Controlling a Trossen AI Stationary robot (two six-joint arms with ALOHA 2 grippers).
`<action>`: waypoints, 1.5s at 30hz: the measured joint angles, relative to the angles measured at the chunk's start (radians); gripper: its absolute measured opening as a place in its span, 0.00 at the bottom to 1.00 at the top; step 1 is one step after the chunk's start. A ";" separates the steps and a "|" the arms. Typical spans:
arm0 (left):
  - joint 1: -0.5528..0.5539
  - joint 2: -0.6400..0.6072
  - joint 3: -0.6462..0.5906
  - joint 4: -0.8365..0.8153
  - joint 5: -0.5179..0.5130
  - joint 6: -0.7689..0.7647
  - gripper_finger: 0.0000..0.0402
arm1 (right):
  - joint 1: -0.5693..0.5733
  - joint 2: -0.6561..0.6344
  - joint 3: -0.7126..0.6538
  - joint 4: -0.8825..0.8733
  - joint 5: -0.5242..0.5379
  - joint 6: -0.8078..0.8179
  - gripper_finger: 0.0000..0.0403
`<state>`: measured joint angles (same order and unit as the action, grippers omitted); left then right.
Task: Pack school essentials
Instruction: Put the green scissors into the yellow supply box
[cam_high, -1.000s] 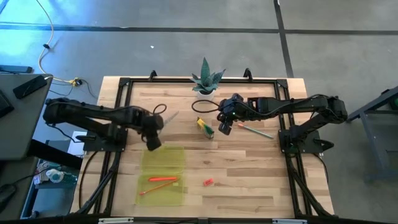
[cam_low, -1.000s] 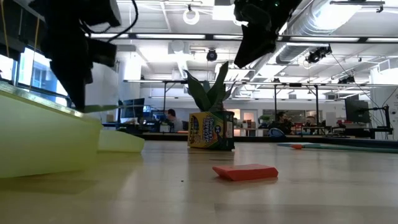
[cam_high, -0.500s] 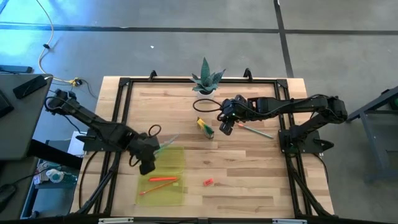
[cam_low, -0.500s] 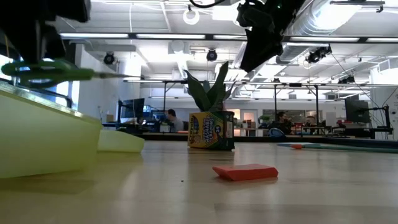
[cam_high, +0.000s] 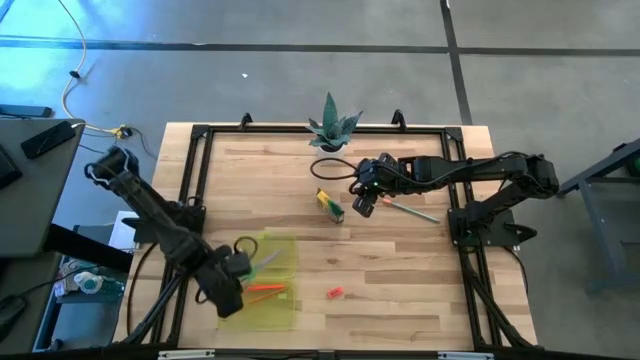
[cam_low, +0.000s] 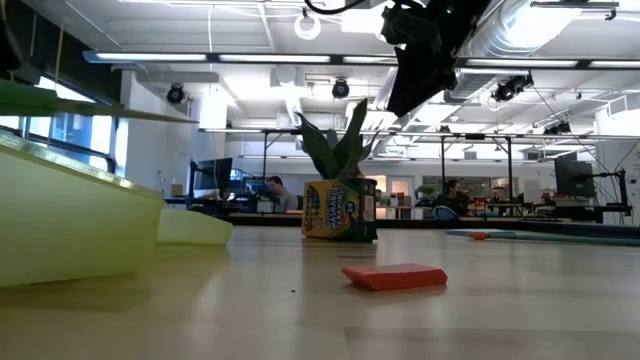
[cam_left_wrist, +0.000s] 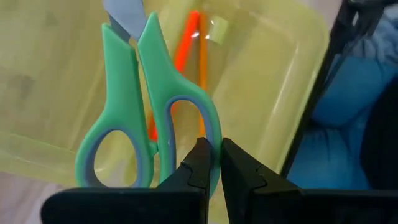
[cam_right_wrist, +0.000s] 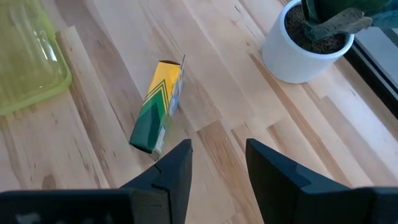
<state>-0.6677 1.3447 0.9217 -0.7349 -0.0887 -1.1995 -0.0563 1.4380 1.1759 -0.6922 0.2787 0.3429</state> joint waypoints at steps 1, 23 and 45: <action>-0.013 0.022 0.013 0.000 0.000 -0.002 0.02 | 0.000 0.000 0.000 0.000 0.000 0.001 0.35; -0.185 0.318 0.236 -0.001 -0.002 -0.001 0.02 | 0.027 0.000 0.000 -0.013 0.002 0.069 0.35; -0.136 0.394 0.236 -0.021 0.149 0.169 0.02 | 0.072 0.000 0.000 -0.029 0.003 0.069 0.35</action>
<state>-0.8038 1.7387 1.1575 -0.7563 0.0602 -1.0306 0.0162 1.4384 1.1759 -0.7214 0.2813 0.4114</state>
